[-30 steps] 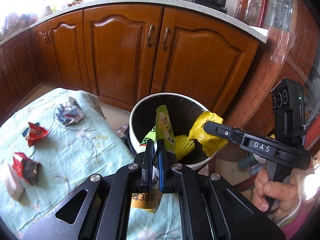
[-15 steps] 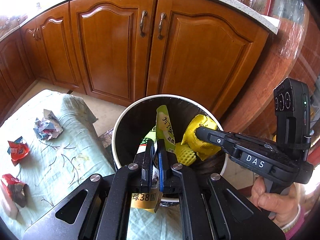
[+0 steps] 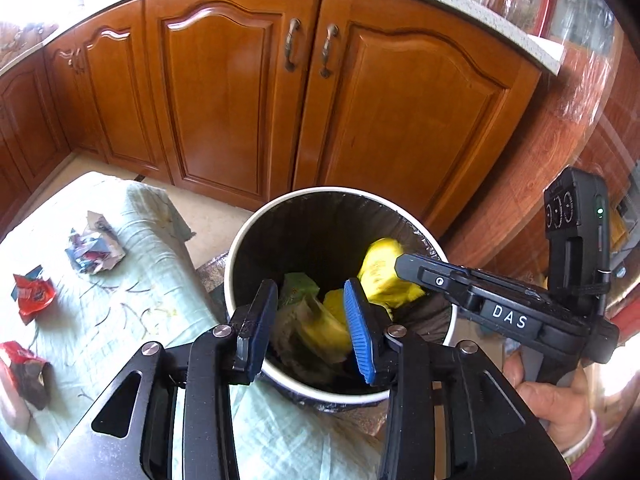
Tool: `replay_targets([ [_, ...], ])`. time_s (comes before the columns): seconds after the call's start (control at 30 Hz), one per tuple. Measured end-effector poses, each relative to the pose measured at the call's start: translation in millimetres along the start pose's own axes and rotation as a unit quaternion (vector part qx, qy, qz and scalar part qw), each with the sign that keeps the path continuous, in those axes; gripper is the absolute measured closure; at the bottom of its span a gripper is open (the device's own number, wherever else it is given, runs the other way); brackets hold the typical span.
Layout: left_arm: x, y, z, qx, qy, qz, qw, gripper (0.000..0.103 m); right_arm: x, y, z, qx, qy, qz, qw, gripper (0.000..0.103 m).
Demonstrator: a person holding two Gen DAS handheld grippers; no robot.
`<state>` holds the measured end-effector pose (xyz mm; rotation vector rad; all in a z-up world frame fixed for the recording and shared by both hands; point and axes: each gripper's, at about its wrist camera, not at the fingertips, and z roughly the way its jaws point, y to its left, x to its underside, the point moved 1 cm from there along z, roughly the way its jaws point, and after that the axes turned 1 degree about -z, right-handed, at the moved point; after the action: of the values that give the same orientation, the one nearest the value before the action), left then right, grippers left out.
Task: Collect trash
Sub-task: 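Move both tools back toward the white foam block and red packet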
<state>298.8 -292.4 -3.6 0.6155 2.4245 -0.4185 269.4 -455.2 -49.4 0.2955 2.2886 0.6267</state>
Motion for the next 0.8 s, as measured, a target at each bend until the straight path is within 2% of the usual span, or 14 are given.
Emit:
replay_targets([
  [0.17, 15, 17, -19, 0.001, -0.015, -0.027, 0.9995, 0.064, 4, 7, -6, -0.001, -0.006, -0.001, 1.000, 0.076],
  [0.23, 26, 27, -27, -0.002, -0.020, -0.044, 0.9988, 0.059, 10, 13, -11, -0.002, -0.014, -0.006, 1.000, 0.065],
  [0.37, 52, 46, -44, -0.010, -0.032, -0.083, 0.9960, 0.056, 25, 30, -23, -0.014, -0.033, -0.016, 0.999, 0.050],
  [0.43, 67, 58, -52, -0.018, -0.035, -0.102, 0.9940, 0.055, 33, 42, -26, -0.025, -0.038, -0.023, 0.999, 0.036],
  [0.5, 83, 70, -61, -0.028, -0.037, -0.119, 0.9918, 0.054, 41, 54, -28, -0.031, -0.041, -0.031, 0.998, 0.030],
  [0.8, 139, 130, -107, -0.086, -0.054, -0.178, 0.9787, 0.046, 67, 109, -14, -0.066, -0.021, -0.077, 0.995, 0.024],
])
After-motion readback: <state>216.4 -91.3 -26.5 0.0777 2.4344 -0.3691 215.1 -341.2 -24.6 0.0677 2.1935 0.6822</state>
